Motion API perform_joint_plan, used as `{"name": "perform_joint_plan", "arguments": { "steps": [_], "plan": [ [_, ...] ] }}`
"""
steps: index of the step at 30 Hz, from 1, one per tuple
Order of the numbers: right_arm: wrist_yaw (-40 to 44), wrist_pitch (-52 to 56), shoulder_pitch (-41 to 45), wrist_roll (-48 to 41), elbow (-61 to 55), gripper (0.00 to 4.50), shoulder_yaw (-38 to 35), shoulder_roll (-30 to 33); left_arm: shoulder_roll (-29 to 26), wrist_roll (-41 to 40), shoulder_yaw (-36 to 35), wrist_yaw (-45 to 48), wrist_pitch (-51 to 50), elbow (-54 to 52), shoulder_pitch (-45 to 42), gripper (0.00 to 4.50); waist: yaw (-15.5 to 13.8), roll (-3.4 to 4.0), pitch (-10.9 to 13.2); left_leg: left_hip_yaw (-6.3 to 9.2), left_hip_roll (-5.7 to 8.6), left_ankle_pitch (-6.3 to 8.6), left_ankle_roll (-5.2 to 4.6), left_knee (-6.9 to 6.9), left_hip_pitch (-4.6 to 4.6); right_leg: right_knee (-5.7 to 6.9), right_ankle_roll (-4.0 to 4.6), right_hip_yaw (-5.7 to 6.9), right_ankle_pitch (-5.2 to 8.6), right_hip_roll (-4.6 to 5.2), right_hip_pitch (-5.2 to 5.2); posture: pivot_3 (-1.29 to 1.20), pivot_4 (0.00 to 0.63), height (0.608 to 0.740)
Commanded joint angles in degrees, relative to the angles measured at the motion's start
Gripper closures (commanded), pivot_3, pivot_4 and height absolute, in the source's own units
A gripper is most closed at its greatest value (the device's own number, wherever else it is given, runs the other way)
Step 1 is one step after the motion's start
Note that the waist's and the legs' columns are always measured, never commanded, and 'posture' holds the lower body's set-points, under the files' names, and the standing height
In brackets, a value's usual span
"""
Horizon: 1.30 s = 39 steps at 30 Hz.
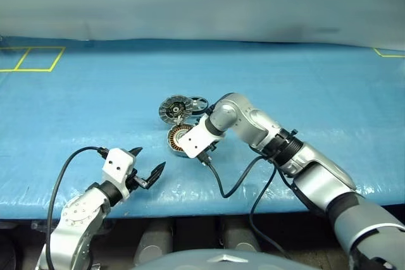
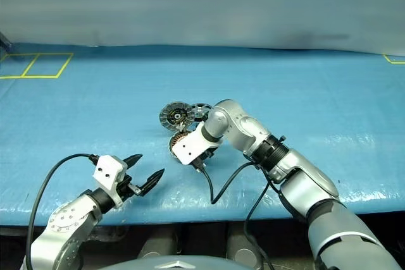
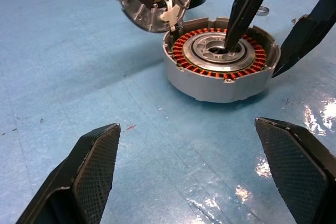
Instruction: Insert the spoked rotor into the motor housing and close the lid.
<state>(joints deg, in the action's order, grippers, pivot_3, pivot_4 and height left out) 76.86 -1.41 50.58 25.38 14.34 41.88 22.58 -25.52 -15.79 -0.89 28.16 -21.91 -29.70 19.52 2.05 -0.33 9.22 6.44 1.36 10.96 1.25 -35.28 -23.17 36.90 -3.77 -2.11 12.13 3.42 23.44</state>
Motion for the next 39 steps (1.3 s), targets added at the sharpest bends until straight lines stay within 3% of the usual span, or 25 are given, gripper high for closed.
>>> {"name": "perform_joint_plan", "arguments": {
  "steps": [1,14,15,20,31,39],
  "plan": [
    [2.48,3.29,-2.13,-0.16,-2.80,2.44,-0.79,2.17,-0.51,-0.14,0.09,0.87,0.34,-0.31,-0.89,0.00,0.01,0.00,0.00,0.00,0.00,0.00,0.00,0.00,0.00,0.00,0.00,0.00,0.00,0.00,0.00,0.00,0.150,0.740],
    [4.52,9.89,-6.97,-0.71,-10.23,2.44,-1.22,4.78,-0.53,-0.20,0.48,2.09,0.01,0.88,-2.69,0.00,-0.03,-0.03,-0.02,0.00,0.00,0.00,0.00,0.00,0.00,-0.03,-0.01,0.01,0.01,0.02,-0.02,0.00,0.150,0.740],
    [4.52,10.07,-7.02,-0.68,-10.40,1.72,-1.22,4.83,-0.54,-0.22,0.48,2.14,0.02,0.94,-2.74,0.00,-0.03,-0.03,-0.02,0.00,0.00,0.00,0.00,0.00,0.00,-0.03,-0.01,0.00,0.01,0.02,-0.02,0.00,0.150,0.740],
    [4.51,10.56,-6.99,-0.63,-11.52,0.18,-1.90,5.47,-0.51,-0.35,0.47,2.21,0.02,1.08,-2.76,0.00,-0.01,-0.04,-0.02,0.00,0.00,0.00,0.00,0.00,0.00,-0.04,-0.01,0.01,0.01,0.02,-0.02,0.00,0.150,0.740],
    [5.41,15.77,-6.26,-4.06,-19.74,0.18,-6.81,9.19,-0.89,-0.69,0.61,2.88,-0.39,1.21,-3.17,0.00,-0.01,-0.04,0.01,0.01,0.01,0.00,0.00,0.00,-0.20,-0.05,-0.02,0.02,0.00,0.03,0.18,0.00,0.150,0.740],
    [1.12,26.53,-12.27,-10.04,-28.17,0.18,-16.52,12.01,-1.18,-0.81,0.61,3.52,-0.95,0.88,-3.32,0.00,-0.21,-0.06,0.02,0.03,0.01,0.00,0.00,-0.01,-0.29,-0.08,-0.03,0.04,0.00,0.04,0.22,0.00,0.150,0.740]
  ]
}}
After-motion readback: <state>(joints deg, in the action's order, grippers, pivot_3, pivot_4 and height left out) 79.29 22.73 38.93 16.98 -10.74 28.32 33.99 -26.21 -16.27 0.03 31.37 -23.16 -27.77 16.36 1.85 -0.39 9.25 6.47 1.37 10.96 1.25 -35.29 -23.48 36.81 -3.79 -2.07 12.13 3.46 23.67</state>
